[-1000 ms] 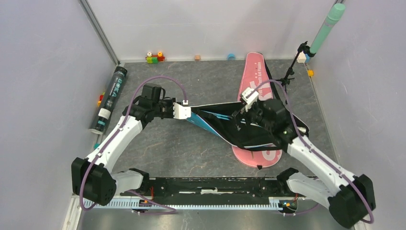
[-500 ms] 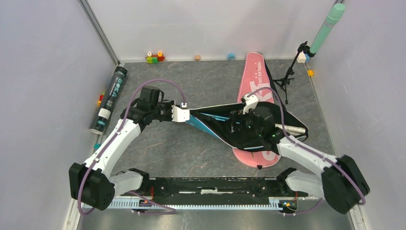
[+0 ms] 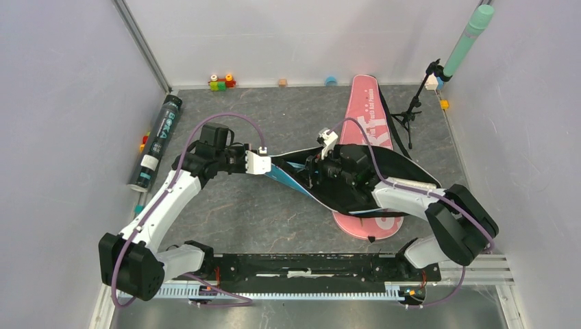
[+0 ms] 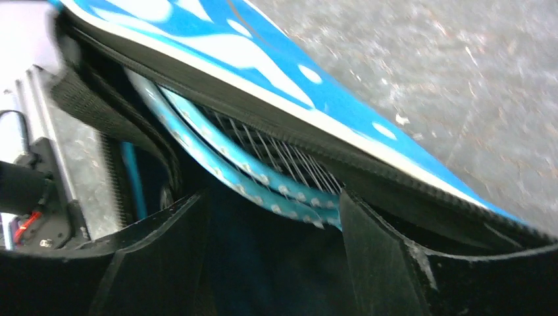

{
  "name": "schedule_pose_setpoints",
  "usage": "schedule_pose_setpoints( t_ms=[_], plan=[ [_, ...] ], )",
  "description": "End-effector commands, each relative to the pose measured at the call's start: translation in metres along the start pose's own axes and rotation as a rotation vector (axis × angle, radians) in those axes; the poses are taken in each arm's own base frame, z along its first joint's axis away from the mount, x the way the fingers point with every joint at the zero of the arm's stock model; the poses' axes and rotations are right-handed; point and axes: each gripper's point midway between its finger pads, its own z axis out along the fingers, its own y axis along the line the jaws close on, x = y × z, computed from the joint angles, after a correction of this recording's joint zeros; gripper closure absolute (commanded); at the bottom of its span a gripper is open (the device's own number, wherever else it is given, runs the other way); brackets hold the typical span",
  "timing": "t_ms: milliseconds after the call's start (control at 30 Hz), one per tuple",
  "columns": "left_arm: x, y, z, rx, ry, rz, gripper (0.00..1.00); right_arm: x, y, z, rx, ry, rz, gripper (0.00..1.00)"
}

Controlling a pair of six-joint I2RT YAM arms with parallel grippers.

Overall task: Pack up the badminton gear
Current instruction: Adjust the racket in the racket bag.

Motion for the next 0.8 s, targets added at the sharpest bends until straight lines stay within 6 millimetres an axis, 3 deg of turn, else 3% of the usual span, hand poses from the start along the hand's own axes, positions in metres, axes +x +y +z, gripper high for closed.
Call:
schedule_pose_setpoints(
  t_ms=[0, 167, 267, 533, 667, 767],
  plan=[
    [-0.018, -0.009, 0.001, 0.029, -0.092, -0.036, 0.98, -0.059, 0.073, 0.002, -0.346, -0.161, -0.094, 0.29],
    [-0.018, -0.010, 0.002, 0.033, -0.092, -0.035, 0.98, -0.078, 0.111, -0.013, -0.540, -0.232, -0.077, 0.43],
    [-0.017, -0.010, 0.000, 0.025, -0.087, -0.033, 0.98, -0.078, 0.119, -0.016, -0.585, -0.225, -0.058, 0.57],
    [-0.016, -0.010, -0.002, 0.019, -0.081, -0.025, 0.98, -0.049, 0.108, 0.003, -0.475, -0.063, -0.118, 0.63],
    [-0.020, -0.009, -0.002, 0.022, -0.098, -0.028, 0.98, -0.062, 0.087, 0.018, -0.239, -0.095, -0.174, 0.60],
    [-0.021, -0.009, -0.001, 0.024, -0.104, -0.029, 0.98, -0.074, 0.084, 0.026, -0.130, -0.149, -0.194, 0.65]
  ],
)
